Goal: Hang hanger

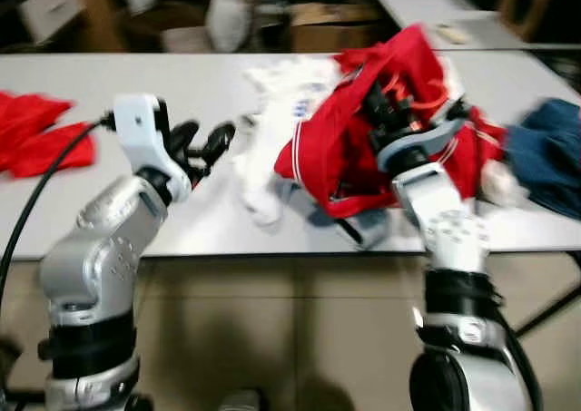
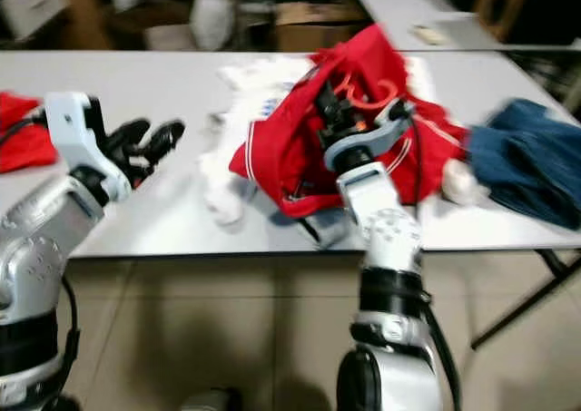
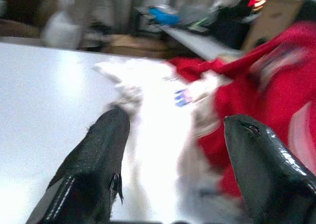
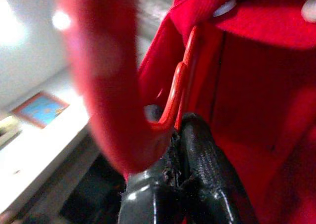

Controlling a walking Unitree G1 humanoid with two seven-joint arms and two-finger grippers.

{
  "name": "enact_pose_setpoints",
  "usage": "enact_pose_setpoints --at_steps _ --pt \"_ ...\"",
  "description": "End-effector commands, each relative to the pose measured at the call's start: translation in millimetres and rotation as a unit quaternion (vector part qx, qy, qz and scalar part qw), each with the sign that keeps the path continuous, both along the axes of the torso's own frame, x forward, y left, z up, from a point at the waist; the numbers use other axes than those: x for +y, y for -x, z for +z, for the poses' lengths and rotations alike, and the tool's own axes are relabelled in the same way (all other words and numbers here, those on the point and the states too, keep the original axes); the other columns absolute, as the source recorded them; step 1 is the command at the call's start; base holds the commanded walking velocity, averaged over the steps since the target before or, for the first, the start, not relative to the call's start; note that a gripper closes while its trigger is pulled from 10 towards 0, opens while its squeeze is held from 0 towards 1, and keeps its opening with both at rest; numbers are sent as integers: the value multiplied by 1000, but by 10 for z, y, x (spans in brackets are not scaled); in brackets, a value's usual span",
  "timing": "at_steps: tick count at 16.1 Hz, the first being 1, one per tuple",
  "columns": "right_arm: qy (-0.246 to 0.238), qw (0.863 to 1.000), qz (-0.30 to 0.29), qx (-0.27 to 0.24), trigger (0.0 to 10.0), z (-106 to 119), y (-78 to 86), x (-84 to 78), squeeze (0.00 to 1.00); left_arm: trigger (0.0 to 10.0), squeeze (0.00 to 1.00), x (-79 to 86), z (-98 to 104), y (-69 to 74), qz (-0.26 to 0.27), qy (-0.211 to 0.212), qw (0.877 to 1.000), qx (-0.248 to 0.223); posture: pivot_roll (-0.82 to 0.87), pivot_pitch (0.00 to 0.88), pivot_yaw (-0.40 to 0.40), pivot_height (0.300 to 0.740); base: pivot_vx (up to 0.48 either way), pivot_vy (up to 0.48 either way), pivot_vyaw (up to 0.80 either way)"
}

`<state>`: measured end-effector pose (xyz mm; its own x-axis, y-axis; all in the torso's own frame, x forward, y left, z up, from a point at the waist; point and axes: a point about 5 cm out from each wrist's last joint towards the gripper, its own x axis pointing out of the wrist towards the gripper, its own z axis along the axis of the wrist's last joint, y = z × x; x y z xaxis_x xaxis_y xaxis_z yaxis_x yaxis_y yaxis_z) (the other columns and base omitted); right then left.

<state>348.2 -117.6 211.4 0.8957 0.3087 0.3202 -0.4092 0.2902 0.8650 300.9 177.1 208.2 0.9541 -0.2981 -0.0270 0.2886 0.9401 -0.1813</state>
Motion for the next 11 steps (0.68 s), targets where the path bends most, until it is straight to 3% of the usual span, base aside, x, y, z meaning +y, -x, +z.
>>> enact_pose_setpoints --at_steps 1,7,8,11 --pt "1 998 29 -55 10000 206 76 36 0 10000 1000 -59 -6 -6 -5 -15 1000 -5 -20 0 42 740 0 0 794" --pt "33 985 48 -161 10000 672 307 -43 0 10000 1000 18 77 -26 37 -2 998 -55 -26 0 48 740 0 0 785" --pt "44 980 57 -187 10000 817 367 -18 0 10000 1000 70 104 -19 50 -11 997 -66 -24 0 44 740 0 0 781" --pt "82 973 57 -209 10000 984 422 12 0 10000 1000 82 141 -15 56 -42 994 -81 -19 0 33 740 0 0 763"
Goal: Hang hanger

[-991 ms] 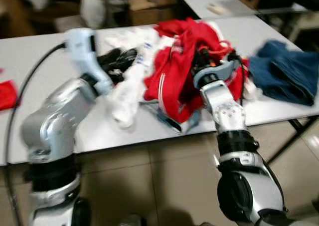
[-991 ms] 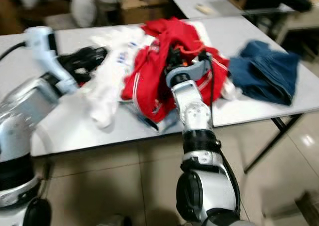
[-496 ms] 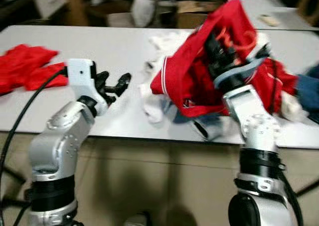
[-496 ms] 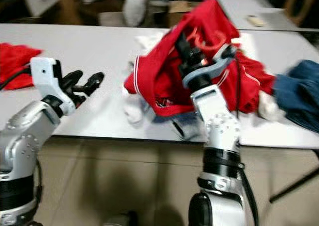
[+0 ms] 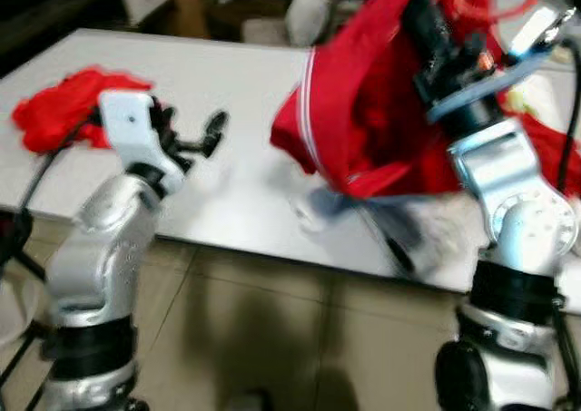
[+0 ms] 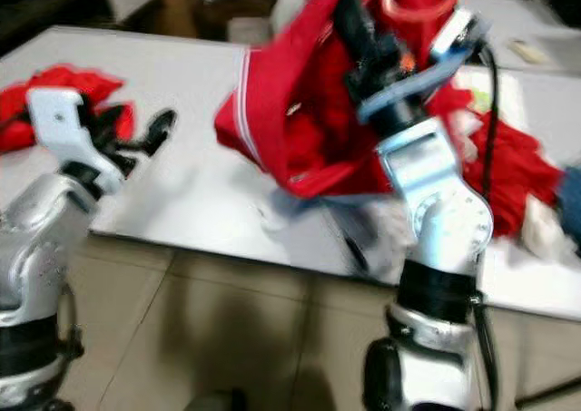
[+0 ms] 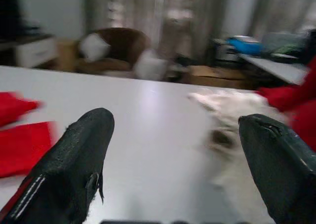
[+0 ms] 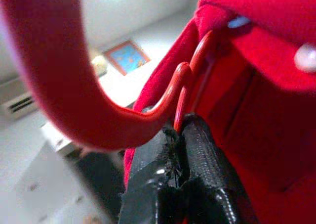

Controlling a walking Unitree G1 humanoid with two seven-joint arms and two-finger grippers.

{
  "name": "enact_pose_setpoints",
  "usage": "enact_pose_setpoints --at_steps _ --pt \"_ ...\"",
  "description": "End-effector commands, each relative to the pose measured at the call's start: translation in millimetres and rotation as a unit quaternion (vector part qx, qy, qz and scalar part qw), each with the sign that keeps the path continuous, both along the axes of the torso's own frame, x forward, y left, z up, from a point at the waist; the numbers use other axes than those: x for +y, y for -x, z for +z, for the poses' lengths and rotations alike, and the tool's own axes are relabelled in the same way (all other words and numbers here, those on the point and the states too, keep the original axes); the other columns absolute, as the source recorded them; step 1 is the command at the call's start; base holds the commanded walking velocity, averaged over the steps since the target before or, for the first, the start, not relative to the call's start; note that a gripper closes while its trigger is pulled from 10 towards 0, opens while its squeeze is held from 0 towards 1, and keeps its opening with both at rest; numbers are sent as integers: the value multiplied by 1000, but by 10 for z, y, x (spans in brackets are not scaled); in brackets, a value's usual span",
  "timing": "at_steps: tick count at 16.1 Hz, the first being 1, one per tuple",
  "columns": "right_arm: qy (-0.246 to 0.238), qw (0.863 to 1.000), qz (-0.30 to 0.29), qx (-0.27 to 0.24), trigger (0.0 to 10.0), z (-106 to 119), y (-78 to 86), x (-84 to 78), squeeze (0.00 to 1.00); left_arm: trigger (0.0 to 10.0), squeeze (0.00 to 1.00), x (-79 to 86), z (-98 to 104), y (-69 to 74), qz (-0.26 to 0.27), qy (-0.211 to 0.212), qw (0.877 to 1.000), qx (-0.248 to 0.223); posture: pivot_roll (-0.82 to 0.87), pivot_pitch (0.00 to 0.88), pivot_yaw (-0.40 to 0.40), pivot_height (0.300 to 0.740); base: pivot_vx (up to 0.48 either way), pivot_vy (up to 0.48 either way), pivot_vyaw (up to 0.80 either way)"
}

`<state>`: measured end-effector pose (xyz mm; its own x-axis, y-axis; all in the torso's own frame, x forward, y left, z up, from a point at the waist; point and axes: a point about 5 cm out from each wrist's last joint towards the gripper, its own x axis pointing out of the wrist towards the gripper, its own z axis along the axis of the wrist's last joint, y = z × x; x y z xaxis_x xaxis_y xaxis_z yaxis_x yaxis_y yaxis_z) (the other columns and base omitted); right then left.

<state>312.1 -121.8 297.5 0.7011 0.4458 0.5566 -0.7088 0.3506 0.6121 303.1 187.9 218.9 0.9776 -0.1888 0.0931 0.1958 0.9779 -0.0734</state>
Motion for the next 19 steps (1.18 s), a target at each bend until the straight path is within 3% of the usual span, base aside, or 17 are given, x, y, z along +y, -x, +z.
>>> enact_pose_setpoints --at_steps 1,4,8,13,16,19 --pt "19 999 11 -32 10000 145 71 54 0 10000 1000 -32 46 6 1 -9 1000 -14 -19 0 31 740 0 0 763" --pt "80 996 10 -35 10000 83 127 116 0 10000 1000 -43 70 4 7 -51 998 -31 -22 0 33 740 0 0 763" --pt "98 995 7 -4 10000 -93 190 108 0 10000 1000 -18 107 14 20 -49 998 -45 -19 0 32 740 0 0 766" --pt "116 993 14 -7 10000 -136 226 146 0 10000 1000 -51 73 1 16 -57 997 -44 -19 0 31 740 0 0 763" --pt "128 992 5 11 10000 -231 206 123 0 10000 1000 -133 -63 19 -15 -106 994 -9 -16 0 25 740 0 0 763" --pt "150 988 -10 35 10000 -396 232 65 0 10000 1000 -140 -142 49 -28 -128 991 5 -16 0 22 740 0 0 763"
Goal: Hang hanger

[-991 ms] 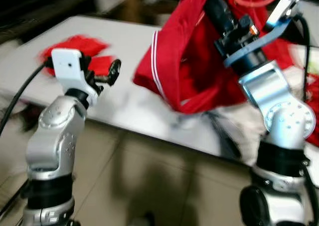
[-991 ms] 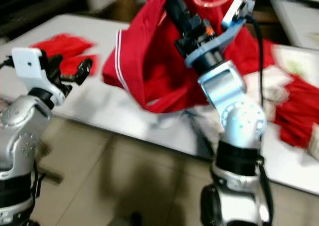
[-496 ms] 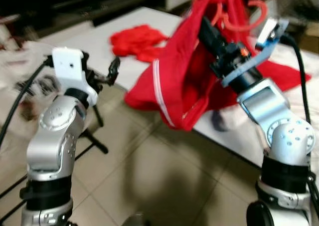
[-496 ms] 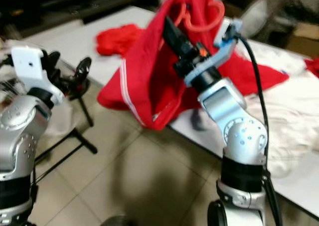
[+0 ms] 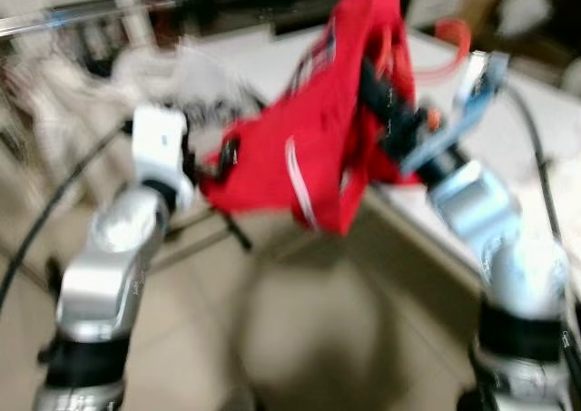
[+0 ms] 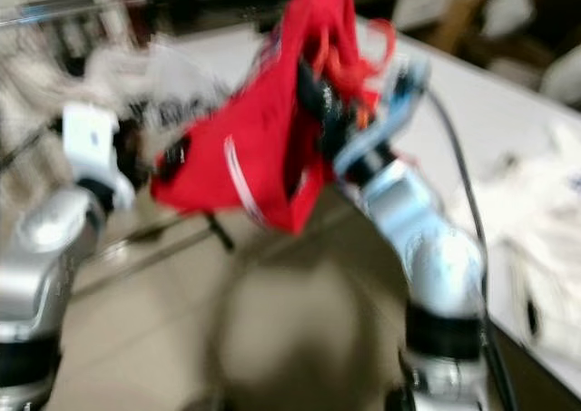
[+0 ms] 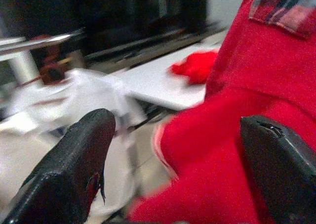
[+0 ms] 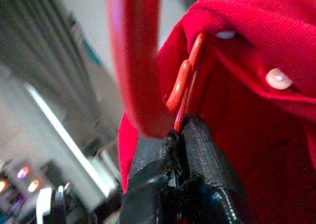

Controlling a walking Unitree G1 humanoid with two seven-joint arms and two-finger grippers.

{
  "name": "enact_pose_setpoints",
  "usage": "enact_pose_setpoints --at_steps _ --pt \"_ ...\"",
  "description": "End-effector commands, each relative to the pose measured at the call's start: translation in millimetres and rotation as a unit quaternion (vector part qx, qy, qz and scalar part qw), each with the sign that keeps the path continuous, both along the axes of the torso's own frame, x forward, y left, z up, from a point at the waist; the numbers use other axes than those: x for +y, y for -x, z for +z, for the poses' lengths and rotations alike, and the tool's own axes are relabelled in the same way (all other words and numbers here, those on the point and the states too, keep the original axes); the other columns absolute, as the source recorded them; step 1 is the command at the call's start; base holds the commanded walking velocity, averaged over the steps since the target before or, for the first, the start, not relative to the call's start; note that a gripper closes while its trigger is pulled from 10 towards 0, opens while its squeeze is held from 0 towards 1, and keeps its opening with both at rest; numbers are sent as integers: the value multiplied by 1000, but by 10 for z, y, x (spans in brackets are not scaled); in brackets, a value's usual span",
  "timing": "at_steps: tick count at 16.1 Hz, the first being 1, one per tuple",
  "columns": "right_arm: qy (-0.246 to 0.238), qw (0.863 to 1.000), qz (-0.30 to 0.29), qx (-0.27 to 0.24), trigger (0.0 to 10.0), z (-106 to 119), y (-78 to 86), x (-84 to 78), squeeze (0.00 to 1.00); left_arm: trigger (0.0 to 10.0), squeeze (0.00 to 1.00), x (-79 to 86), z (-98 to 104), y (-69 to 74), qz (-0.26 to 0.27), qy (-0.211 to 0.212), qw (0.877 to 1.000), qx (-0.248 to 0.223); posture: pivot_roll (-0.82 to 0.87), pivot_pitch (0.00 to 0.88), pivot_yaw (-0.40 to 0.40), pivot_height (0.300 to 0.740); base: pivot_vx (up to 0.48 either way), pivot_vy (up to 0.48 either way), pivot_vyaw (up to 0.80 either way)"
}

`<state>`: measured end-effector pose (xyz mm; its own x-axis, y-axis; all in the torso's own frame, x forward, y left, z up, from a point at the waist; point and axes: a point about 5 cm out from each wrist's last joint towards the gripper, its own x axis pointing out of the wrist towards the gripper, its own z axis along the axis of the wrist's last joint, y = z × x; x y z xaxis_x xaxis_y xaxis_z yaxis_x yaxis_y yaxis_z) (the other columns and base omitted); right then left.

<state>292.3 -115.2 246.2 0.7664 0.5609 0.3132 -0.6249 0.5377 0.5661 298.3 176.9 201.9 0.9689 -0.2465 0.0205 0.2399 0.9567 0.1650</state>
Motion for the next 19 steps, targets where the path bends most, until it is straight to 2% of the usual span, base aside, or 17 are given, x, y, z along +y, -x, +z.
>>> enact_pose_setpoints --at_steps 1,4,5,7,10,14,18,19 --pt "16 1000 -1 -20 10000 48 47 -19 0 10000 1000 -22 25 -2 -4 -6 1000 -4 -16 0 20 740 0 0 763" --pt "88 995 -41 12 10000 -257 68 -100 0 10000 1000 -5 23 0 -3 -11 1000 -3 -19 0 18 740 0 0 765" --pt "94 994 -47 15 10000 -288 67 -111 0 10000 1000 -6 23 1 -3 -12 1000 -3 -19 0 18 740 0 0 763" --pt "136 987 -87 23 10000 -406 41 -170 0 10000 1000 -14 16 6 -4 -11 1000 -2 -19 0 15 740 0 0 763" --pt "203 971 -123 29 10000 -594 37 -220 0 10000 1000 -21 -140 37 -7 -18 999 30 -19 0 11 740 0 0 763" --pt "240 961 -130 36 10000 -763 62 -223 0 10000 1000 -71 -309 95 -11 -21 998 55 -20 0 5 740 0 0 763" --pt "267 954 -134 24 10000 -828 73 -211 0 10000 1000 -103 -363 113 -14 -23 998 62 -21 0 3 740 0 0 764" --pt "277 951 -139 19 10000 -834 68 -211 0 10000 1000 -110 -373 112 -14 -24 998 63 -21 0 2 740 0 0 0"
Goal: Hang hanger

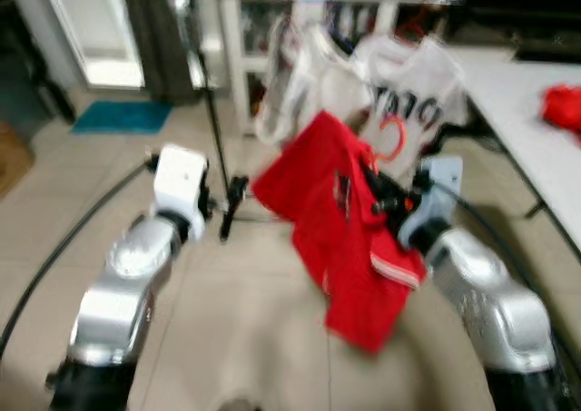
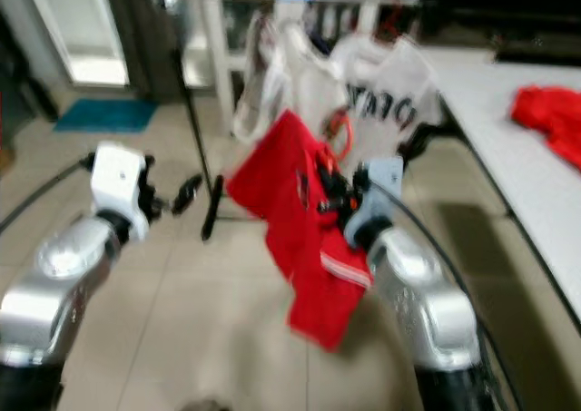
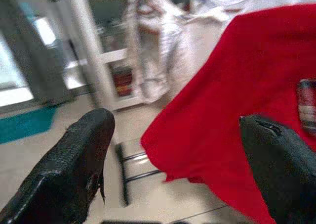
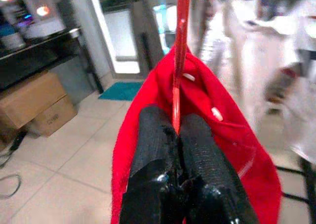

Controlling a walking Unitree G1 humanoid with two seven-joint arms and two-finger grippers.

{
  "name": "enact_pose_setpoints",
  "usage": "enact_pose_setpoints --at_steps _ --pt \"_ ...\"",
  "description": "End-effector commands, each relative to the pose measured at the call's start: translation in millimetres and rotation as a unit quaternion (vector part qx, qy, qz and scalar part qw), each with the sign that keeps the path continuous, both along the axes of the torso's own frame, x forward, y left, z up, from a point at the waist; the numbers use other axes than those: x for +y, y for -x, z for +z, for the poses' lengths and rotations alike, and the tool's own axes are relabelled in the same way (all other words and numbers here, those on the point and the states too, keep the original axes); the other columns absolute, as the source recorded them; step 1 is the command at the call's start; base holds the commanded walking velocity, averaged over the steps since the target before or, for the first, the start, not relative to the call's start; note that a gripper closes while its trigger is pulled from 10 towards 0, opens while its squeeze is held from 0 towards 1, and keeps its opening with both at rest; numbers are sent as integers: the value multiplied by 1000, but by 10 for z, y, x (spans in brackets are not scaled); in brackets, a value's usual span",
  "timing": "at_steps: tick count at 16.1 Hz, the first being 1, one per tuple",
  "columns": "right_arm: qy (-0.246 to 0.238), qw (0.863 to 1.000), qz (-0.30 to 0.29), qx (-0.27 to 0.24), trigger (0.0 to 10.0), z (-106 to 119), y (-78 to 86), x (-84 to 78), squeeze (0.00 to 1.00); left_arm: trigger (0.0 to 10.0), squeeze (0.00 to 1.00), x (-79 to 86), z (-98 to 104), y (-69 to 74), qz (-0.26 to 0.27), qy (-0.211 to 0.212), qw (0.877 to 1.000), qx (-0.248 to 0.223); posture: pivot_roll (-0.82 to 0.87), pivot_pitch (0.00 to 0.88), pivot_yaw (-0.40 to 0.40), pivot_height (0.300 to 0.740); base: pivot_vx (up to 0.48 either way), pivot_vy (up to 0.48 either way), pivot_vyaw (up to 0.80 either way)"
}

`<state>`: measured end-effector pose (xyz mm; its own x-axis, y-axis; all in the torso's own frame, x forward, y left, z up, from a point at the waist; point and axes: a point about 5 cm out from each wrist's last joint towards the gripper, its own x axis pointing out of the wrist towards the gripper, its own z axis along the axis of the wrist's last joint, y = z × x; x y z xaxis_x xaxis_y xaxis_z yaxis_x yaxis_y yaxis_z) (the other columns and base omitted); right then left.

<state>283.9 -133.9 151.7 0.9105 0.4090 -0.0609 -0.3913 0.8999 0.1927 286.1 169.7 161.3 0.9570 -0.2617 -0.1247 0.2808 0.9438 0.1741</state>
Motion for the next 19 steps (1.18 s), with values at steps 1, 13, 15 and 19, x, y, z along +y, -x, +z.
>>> enact_pose_setpoints --at_steps 1,13,15,19 --pt "20 999 -6 -48 10000 128 -22 0 0 10000 1000 -47 10 -9 -7 0 1000 -3 -22 0 2 740 0 0 0" --pt "43 996 19 -78 10000 220 -85 152 0 10000 1000 -357 9 -157 -124 89 987 44 -14 0 -3 740 0 0 0" --pt "60 992 54 -94 10000 283 -56 244 0 10000 165 -513 73 -244 -169 139 974 63 -14 0 2 740 0 0 0" --pt "86 983 110 -116 10000 316 28 370 0 10000 0 -704 154 -463 -215 149 961 86 -21 0 12 740 0 0 0"
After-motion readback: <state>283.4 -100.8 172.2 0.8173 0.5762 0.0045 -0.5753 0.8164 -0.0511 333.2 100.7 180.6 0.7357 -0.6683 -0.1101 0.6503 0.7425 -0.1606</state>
